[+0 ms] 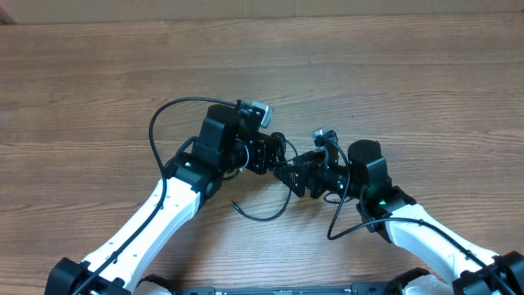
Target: Untangle cables
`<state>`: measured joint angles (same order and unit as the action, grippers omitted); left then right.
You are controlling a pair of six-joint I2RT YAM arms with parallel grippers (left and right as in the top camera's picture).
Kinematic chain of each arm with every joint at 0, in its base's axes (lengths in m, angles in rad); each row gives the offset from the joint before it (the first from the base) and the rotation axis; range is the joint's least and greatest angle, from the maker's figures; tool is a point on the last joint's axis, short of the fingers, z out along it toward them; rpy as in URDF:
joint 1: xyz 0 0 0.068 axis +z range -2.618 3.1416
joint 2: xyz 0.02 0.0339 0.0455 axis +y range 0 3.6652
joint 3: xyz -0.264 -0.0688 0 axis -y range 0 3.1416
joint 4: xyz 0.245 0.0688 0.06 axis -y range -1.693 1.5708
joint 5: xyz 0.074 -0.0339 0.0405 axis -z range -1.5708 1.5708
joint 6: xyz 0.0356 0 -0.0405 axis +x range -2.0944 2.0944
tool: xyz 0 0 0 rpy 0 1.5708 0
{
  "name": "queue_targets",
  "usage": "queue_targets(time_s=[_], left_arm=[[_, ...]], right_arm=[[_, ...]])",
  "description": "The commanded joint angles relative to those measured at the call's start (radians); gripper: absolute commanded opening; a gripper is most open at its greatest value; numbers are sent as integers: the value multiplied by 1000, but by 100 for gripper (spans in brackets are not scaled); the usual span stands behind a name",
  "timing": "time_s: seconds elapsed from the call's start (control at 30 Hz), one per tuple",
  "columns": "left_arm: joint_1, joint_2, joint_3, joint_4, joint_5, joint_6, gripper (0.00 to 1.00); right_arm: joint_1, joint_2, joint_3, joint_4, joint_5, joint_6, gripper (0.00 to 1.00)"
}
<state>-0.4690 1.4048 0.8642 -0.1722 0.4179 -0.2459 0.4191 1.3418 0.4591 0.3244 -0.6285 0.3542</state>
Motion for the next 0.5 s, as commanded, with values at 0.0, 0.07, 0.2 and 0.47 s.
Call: queue_targets(time_s=[0.0, 0.07, 0.2, 0.47], left_arm=[[4, -12, 8, -7, -29, -14, 4], [4, -12, 8, -7, -93, -93, 4], [3, -12, 8, 1, -129, -206, 4], [3, -12, 8, 6, -130, -402, 4]], right_arm=[[1, -4, 8, 22, -2, -23, 79], [1, -4, 8, 30, -21, -24, 79], [1, -4, 8, 39, -104, -76, 79], [1, -4, 8, 82, -169, -124, 75]])
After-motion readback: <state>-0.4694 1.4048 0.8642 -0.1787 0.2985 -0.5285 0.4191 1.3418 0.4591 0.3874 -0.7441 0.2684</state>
